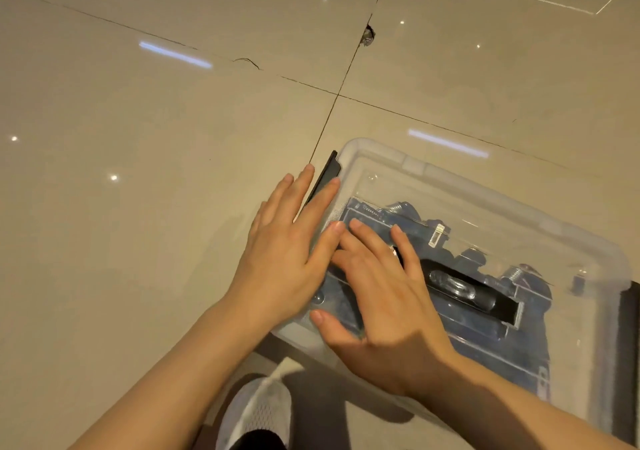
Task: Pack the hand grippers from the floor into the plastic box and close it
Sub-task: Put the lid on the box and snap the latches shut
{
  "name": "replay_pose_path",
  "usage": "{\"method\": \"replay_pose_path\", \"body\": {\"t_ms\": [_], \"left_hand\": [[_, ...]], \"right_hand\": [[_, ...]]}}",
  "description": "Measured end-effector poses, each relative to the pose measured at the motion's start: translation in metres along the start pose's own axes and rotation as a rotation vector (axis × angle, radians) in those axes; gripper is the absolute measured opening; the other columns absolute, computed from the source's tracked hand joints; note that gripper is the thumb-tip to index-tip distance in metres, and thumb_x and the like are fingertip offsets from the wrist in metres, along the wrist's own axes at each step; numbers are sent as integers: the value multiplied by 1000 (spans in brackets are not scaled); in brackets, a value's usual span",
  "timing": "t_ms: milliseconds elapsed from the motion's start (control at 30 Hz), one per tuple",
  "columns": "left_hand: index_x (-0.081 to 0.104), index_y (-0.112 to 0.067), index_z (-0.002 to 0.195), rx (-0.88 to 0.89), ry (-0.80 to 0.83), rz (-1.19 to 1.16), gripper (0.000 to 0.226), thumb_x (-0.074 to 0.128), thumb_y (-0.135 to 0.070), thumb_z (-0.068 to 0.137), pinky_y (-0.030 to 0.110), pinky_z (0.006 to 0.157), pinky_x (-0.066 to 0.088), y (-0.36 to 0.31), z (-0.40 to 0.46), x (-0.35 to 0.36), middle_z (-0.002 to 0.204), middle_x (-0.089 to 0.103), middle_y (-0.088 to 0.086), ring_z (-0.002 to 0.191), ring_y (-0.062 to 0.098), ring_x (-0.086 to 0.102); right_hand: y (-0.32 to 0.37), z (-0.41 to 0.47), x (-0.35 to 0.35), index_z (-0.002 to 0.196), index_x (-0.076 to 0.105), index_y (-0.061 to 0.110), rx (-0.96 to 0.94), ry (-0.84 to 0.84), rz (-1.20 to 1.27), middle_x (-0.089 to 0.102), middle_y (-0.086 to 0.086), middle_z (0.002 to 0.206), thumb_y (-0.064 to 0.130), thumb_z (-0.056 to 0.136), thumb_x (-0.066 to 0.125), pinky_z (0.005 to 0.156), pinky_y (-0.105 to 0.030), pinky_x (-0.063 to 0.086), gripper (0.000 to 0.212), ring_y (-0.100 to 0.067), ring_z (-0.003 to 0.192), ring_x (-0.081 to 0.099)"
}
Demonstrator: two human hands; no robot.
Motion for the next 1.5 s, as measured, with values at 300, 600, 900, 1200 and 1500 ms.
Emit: {"method": "replay_pose_path", "body": {"t_ms": [300, 600, 900, 1200, 1500], "left_hand": [[29, -31, 144, 179, 41, 196, 50, 28, -44, 95, 54, 111, 23, -15, -5, 1, 156, 16, -1, 143, 21, 14], [36, -33, 141, 295, 109, 227, 60, 26, -58, 88, 36, 113, 9, -26, -2, 10, 156, 17, -4, 144, 15, 2], [35, -37, 141, 476, 176, 373, 61, 24, -63, 87, 47, 114, 14, -45, -2, 18, 156, 16, -4, 144, 19, 6], [13, -39, 147, 839, 485, 431, 60, 16, -62, 92, 47, 114, 1, -77, -102, 48, 158, -6, 5, 143, 27, -13], [-2, -42, 147, 1242, 890, 648, 67, 11, -71, 88, 46, 115, 0, -78, -244, 52, 156, -14, 8, 142, 34, -15]], "right_hand": [[-17, -9, -12, 126, 50, 15, 103, -99, 18, 40, -5, 144, 47, 85, 51, 117, -45, 11, 52, -21, 138, 30], [-81, -98, -58, 134, 45, 17, 584, -190, -191, 49, -2, 134, 58, 86, 35, 110, -43, 24, 64, -24, 125, 45], [-58, -121, -53, 136, 38, 20, 895, -208, -204, 45, -7, 131, 53, 89, 50, 102, -44, 28, 59, -26, 124, 39], [34, -238, -17, 132, 37, 25, 1209, -254, -182, 50, -6, 125, 37, 93, 50, 96, -42, 32, 42, -27, 116, 45], [159, -364, 56, 134, 39, 25, 1583, -507, -88, 53, -3, 124, 38, 94, 49, 96, -38, 34, 43, -23, 114, 47]]}}
Point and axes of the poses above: each hand's wrist, its own z-axis towards the middle knuckle, its own x-axis out of the palm, y = z × x, the point moved 10 cm from there along z, towards the middle knuckle
